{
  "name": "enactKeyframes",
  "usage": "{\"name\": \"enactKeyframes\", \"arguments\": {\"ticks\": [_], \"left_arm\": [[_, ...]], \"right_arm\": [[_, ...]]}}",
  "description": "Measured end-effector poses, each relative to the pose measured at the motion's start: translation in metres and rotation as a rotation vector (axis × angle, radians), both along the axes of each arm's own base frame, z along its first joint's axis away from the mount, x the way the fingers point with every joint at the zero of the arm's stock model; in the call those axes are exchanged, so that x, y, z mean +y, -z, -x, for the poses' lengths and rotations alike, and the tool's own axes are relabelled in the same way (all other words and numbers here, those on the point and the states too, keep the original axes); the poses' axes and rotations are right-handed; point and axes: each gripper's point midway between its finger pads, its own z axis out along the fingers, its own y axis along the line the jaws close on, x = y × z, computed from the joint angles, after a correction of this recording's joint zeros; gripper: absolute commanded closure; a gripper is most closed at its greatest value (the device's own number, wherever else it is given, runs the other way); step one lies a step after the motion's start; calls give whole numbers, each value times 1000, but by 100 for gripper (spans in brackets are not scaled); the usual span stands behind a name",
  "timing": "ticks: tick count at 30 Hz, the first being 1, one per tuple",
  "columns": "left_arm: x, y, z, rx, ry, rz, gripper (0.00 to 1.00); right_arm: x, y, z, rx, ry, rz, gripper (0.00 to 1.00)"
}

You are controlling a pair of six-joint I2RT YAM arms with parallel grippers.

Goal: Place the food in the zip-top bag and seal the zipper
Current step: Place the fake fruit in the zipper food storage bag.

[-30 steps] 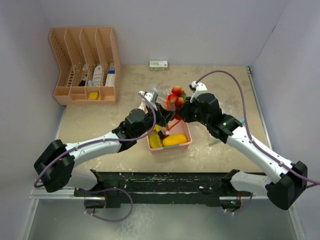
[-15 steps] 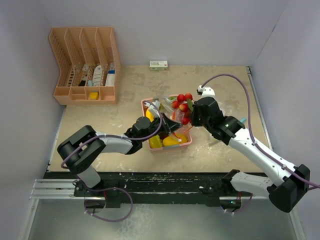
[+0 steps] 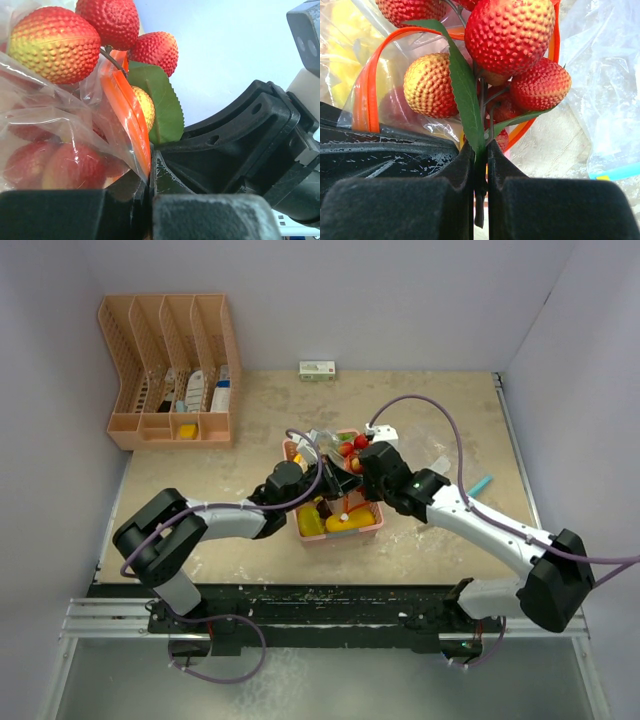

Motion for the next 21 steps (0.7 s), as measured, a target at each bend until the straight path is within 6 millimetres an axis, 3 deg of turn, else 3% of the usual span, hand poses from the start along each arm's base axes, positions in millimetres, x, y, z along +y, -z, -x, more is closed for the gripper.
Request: {"name": "enactKeyframes", "arguments": {"ticks": [1, 6, 9, 14, 17, 21], "left_arm": [[1, 0, -2, 1, -5, -1, 100], [3, 3, -3, 8, -9, -9, 100], [4, 3, -4, 9, -11, -10, 100], [7, 5, -8, 11, -30, -14, 100], [8, 8, -8, 13, -35, -23, 100], [12, 13, -8, 19, -42, -34, 100]], "right_arm": [[1, 2, 0, 3, 1, 1, 99], [1, -2, -1, -8, 4, -12, 60], [-7, -14, -1, -37, 21, -17, 46], [2, -44, 8, -94, -21, -126, 38], [2, -53, 14, -112, -38, -161, 33], [-10, -53, 21, -127, -3, -177, 40]]}}
